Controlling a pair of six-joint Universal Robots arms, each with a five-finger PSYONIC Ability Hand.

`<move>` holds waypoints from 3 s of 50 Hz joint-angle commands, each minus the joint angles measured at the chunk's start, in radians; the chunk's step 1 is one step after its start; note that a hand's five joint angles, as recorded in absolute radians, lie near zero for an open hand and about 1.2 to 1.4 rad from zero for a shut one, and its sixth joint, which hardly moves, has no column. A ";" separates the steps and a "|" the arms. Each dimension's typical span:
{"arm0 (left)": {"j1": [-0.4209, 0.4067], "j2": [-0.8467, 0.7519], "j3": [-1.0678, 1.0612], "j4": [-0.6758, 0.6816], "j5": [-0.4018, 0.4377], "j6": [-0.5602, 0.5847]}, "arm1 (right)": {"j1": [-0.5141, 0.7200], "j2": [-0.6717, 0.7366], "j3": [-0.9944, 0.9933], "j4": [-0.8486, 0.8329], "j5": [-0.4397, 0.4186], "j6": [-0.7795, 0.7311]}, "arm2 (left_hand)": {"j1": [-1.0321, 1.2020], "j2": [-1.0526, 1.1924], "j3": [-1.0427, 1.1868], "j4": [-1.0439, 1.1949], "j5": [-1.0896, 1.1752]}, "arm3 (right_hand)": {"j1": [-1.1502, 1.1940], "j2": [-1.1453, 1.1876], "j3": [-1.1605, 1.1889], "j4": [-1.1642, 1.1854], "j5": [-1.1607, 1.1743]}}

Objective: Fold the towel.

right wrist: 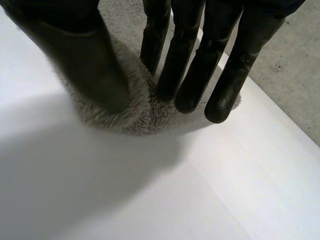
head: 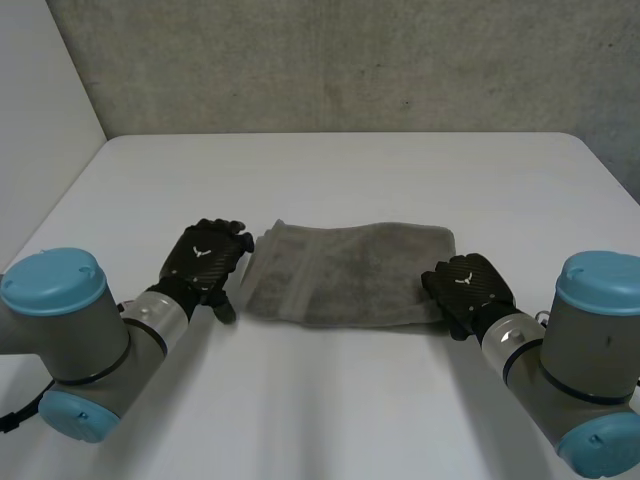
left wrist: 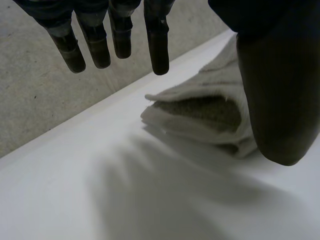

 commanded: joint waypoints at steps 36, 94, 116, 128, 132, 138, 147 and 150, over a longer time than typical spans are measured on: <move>0.034 0.204 0.199 -0.134 -0.019 -0.318 | 0.154 -0.052 -0.385 0.462 0.011 -0.133 | -0.064 -0.062 -0.072 -0.076 -0.052 | 0.308 0.289 0.292 0.294 0.292; -0.257 -0.061 0.144 -0.172 0.122 -0.080 | -0.448 -0.282 0.327 0.035 -0.310 0.114 | 0.400 0.401 0.392 0.388 0.411 | -0.437 -0.456 -0.453 -0.451 -0.453; -0.214 -0.041 0.163 -0.174 -0.021 -0.076 | -0.431 -0.248 0.361 -0.066 -0.307 0.268 | 0.864 0.865 0.856 0.852 0.876 | -0.293 -0.312 -0.308 -0.307 -0.309; -0.213 -0.055 0.160 -0.169 -0.019 -0.074 | -0.385 -0.213 0.355 -0.087 -0.295 0.279 | 0.811 0.813 0.803 0.799 0.823 | -0.311 -0.330 -0.326 -0.325 -0.327; -0.213 -0.058 0.155 -0.169 -0.019 -0.074 | -0.383 -0.213 0.355 -0.092 -0.296 0.289 | 0.679 0.680 0.671 0.667 0.691 | -0.275 -0.294 -0.291 -0.290 -0.291; -0.210 -0.053 0.157 -0.171 -0.024 -0.077 | -0.386 -0.199 0.355 -0.112 -0.272 0.288 | 0.000 0.001 -0.008 -0.012 0.012 | 0.089 0.070 0.073 0.075 0.073; -0.123 0.026 0.155 -0.161 -0.025 -0.099 | -0.395 -0.173 0.343 -0.100 -0.224 0.266 | -0.031 -0.030 -0.039 -0.043 -0.020 | 0.236 0.217 0.221 0.222 0.220; -0.109 0.031 0.154 -0.160 -0.025 -0.115 | -0.397 -0.165 0.349 -0.095 -0.224 0.225 | -0.031 -0.030 -0.039 -0.043 -0.020 | -0.230 -0.249 -0.246 -0.245 -0.246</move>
